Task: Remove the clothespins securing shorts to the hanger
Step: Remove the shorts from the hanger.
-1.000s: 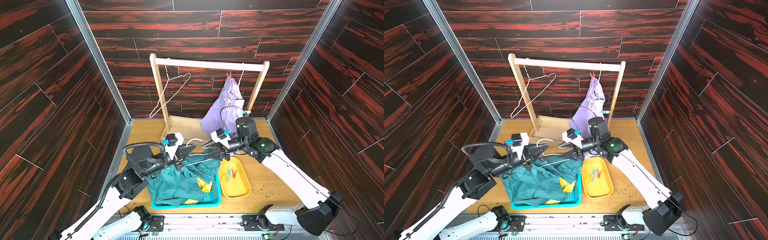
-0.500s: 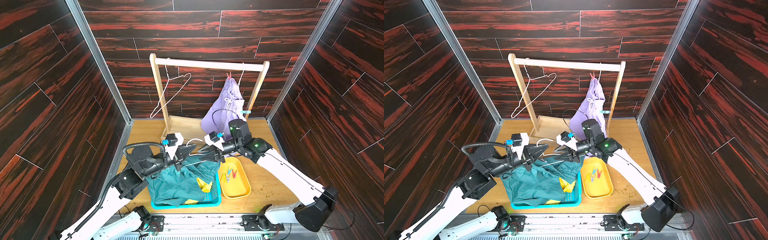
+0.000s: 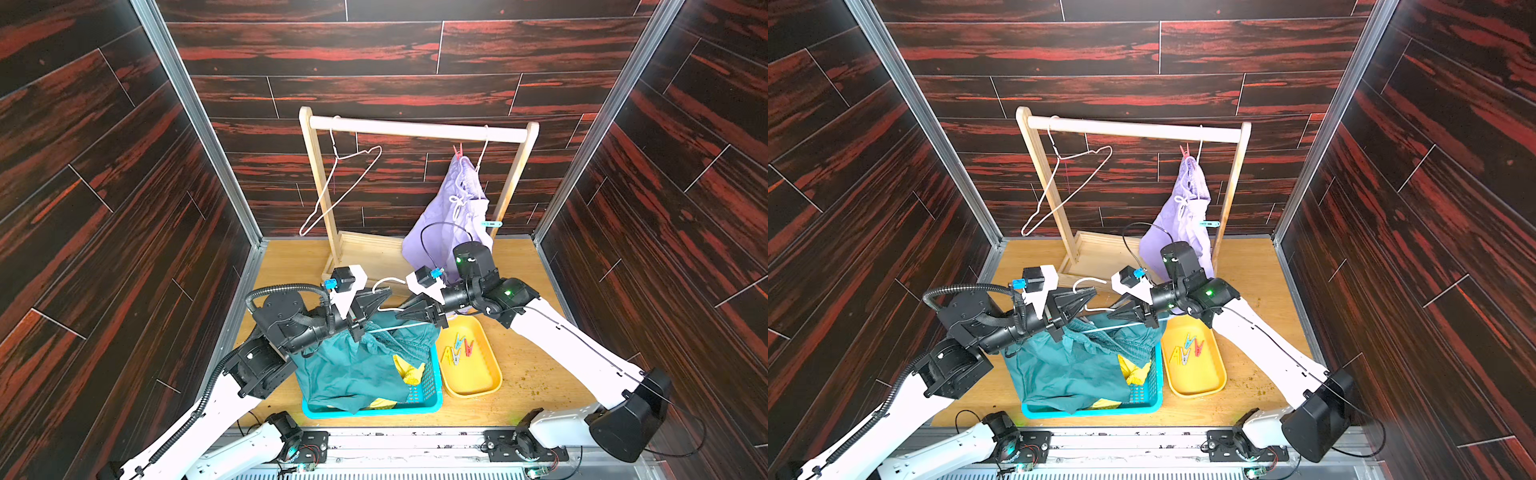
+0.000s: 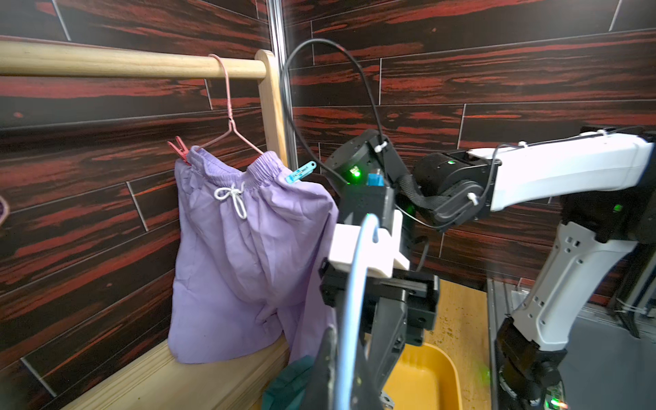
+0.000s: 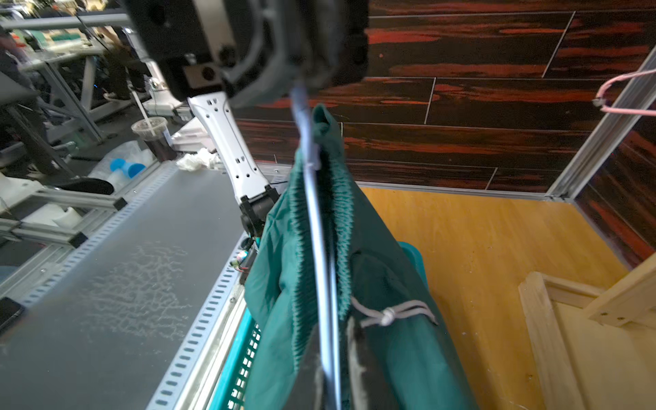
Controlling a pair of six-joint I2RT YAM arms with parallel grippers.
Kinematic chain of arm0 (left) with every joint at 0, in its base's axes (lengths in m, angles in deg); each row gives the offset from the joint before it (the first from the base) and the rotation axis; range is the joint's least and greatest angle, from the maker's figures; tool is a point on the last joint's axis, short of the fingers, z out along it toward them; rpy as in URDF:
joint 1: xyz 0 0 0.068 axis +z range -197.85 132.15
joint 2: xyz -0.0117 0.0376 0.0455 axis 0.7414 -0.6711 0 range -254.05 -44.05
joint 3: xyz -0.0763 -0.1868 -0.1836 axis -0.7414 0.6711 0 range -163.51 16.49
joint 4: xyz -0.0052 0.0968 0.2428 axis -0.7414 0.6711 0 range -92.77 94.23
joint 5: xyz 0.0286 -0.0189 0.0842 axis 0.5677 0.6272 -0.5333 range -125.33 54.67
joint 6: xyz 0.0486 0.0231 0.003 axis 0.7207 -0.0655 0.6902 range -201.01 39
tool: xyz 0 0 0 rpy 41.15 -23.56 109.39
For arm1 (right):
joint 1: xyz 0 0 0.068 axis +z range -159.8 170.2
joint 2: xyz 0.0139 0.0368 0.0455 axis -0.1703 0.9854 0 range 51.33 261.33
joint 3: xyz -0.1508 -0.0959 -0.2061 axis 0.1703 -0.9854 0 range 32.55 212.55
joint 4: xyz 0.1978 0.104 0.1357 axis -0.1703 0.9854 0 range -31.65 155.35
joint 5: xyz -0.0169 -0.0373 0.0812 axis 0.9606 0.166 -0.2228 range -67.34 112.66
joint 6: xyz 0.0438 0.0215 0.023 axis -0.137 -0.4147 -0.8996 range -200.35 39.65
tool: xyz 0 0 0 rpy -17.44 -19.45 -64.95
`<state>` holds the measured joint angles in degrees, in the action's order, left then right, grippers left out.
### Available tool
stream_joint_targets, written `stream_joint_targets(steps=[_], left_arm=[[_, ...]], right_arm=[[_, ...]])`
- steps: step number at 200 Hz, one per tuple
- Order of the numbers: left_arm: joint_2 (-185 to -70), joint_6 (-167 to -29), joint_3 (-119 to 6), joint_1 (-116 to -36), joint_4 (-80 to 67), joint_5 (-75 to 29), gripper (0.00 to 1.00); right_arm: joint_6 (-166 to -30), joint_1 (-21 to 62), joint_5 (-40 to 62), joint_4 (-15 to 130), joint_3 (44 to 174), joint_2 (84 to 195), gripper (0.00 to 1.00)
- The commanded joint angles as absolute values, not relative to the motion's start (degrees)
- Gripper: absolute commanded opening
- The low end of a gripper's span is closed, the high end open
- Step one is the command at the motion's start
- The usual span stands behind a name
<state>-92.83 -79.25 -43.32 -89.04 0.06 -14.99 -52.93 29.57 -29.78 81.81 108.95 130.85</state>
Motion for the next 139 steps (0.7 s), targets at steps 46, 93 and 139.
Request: stream_joint_targets(steps=[46,93,139], left_arm=[[-91.87,-79.16,-43.72,-88.98,-0.95,-17.5,0.36],[-89.54,-78.78,-43.43,-89.04,6.95,-23.99,0.77],[-83.8,-80.83,-43.28,-88.98,21.16,-33.03,0.78]], right_arm=[[-53.55,29.65,-29.59,81.11,107.79,130.17,0.0],[-53.67,29.64,-29.59,79.86,106.53,129.98,0.0],[-56.34,29.67,-29.98,75.29,103.37,129.3,0.0]])
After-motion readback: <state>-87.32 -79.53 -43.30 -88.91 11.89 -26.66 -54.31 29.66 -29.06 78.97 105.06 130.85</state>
